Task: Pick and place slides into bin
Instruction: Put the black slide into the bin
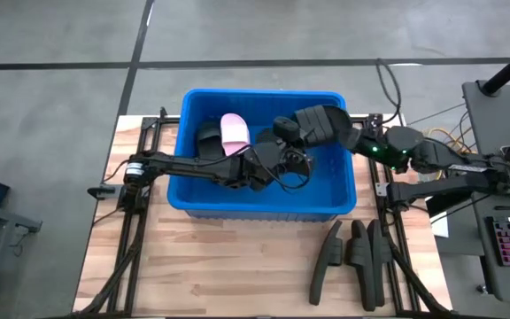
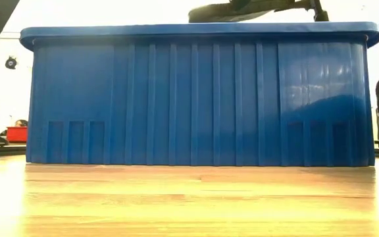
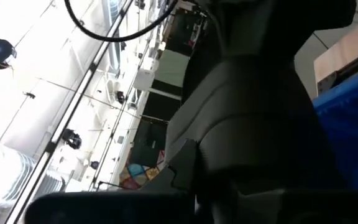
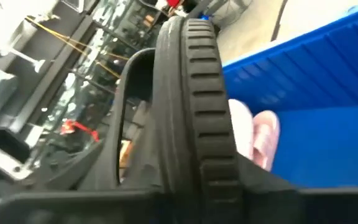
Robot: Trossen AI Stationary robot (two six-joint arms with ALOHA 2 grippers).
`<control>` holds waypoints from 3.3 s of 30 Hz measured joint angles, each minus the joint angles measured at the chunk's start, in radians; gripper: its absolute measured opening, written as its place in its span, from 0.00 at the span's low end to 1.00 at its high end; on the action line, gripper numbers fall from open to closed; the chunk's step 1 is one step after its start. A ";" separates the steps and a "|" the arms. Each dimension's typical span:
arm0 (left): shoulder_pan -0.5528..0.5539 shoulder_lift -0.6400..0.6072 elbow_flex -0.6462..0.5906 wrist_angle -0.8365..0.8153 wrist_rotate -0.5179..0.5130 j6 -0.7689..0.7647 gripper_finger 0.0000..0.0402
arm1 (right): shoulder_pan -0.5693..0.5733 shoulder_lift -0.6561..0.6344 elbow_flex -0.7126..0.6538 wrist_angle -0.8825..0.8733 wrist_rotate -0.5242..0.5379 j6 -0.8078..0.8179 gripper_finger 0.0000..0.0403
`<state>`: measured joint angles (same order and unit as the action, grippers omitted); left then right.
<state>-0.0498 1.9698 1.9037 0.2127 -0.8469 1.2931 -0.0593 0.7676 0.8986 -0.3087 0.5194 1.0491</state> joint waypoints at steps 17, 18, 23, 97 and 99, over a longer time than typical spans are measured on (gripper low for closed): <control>0.002 -0.370 0.001 -0.740 0.655 -0.723 0.30 | -0.144 -0.064 0.017 -0.123 -0.492 -0.067 0.12; 0.001 -0.382 0.000 -0.750 0.675 -0.711 0.31 | -0.166 -0.061 0.017 -0.119 -0.581 -0.056 0.12; 0.002 -0.404 0.000 -0.780 0.814 -0.686 0.31 | -0.213 -0.003 0.019 -0.046 -0.884 -0.030 0.12; 0.034 -0.259 -0.070 -0.852 -0.019 -1.002 0.00 | -0.261 0.048 0.094 -0.054 -0.754 -0.426 0.56; 0.051 -0.256 -0.070 -0.862 -0.023 -1.058 0.00 | -0.240 0.046 0.095 -0.032 -0.745 -0.468 0.55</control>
<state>0.0008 1.7141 1.8339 -0.6497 -0.8695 0.2353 -0.2991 0.8140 0.9932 -0.3406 -0.2259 0.5810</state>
